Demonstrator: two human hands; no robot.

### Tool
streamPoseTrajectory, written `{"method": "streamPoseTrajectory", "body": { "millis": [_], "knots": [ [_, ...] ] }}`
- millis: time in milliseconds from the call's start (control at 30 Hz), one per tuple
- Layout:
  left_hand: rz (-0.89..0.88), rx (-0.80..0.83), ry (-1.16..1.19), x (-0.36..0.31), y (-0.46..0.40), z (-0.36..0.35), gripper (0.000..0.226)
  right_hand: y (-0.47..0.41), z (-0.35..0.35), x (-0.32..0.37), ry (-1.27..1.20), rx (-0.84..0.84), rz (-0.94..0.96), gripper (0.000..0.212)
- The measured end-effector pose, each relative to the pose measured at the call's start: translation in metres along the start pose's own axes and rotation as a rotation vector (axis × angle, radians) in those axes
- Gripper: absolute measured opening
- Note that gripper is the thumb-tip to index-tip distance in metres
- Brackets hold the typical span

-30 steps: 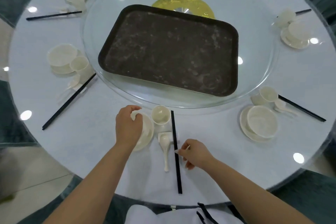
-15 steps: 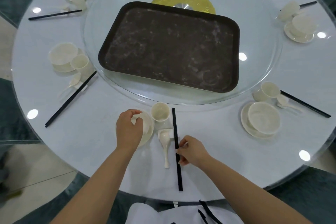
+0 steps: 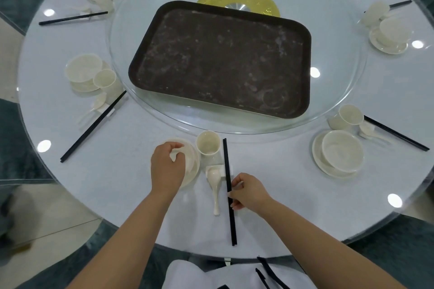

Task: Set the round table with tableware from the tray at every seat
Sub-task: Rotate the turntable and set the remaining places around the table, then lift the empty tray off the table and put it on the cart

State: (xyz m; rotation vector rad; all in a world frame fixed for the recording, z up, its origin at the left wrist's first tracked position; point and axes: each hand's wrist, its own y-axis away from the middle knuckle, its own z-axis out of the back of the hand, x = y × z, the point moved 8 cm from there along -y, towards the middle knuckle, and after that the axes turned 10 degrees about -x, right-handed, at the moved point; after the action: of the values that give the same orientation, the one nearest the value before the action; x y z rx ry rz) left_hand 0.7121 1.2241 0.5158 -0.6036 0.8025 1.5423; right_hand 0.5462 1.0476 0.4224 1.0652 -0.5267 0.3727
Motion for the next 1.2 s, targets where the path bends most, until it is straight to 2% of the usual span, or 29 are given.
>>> {"method": "streamPoseTrajectory", "body": {
  "millis": [1200],
  "knots": [
    [0.016, 0.019, -0.009, 0.0018, -0.0001, -0.0020, 0.024, -0.0009, -0.0013, 0.0021, -0.022, -0.003, 0.008, 0.014]
  ]
}}
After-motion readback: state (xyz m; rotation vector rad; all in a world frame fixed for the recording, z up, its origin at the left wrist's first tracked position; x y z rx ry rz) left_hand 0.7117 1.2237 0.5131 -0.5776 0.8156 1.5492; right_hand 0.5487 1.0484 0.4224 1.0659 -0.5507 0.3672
